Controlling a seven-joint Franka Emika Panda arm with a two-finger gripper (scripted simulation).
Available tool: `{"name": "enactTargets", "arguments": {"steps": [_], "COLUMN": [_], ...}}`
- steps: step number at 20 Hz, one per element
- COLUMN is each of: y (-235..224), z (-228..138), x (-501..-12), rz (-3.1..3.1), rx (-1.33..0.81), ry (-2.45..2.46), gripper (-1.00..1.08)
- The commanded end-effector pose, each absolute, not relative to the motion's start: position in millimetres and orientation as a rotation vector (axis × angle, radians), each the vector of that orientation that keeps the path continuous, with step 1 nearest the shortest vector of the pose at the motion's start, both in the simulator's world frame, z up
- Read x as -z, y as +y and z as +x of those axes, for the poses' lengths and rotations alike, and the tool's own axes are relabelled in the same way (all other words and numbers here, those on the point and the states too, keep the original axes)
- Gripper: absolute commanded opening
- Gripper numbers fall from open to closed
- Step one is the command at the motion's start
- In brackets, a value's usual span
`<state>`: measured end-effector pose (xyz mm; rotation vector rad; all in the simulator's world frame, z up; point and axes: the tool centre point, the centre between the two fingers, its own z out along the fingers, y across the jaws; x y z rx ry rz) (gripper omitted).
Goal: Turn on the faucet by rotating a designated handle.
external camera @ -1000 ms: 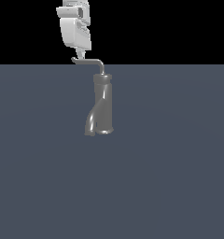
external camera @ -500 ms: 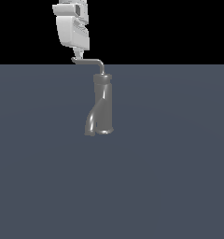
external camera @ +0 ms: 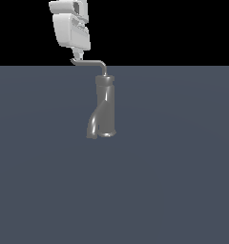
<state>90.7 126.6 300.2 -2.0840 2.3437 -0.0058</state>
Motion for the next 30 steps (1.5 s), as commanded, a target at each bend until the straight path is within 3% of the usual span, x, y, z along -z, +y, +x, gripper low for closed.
{"name": "enactTargets", "arguments": {"steps": [1,13,30], "y": [129.1,133.9,106.8], "z": [81.5,53.8,19.1], "x": [-300.0,-300.1,-300.0], "rz": [-2.091,-2.09,-2.086], "rx": [-0.001,0.0,0.003], "ry": [2.345,2.346,2.347], "gripper": [-1.0,-1.0,-1.0]}}
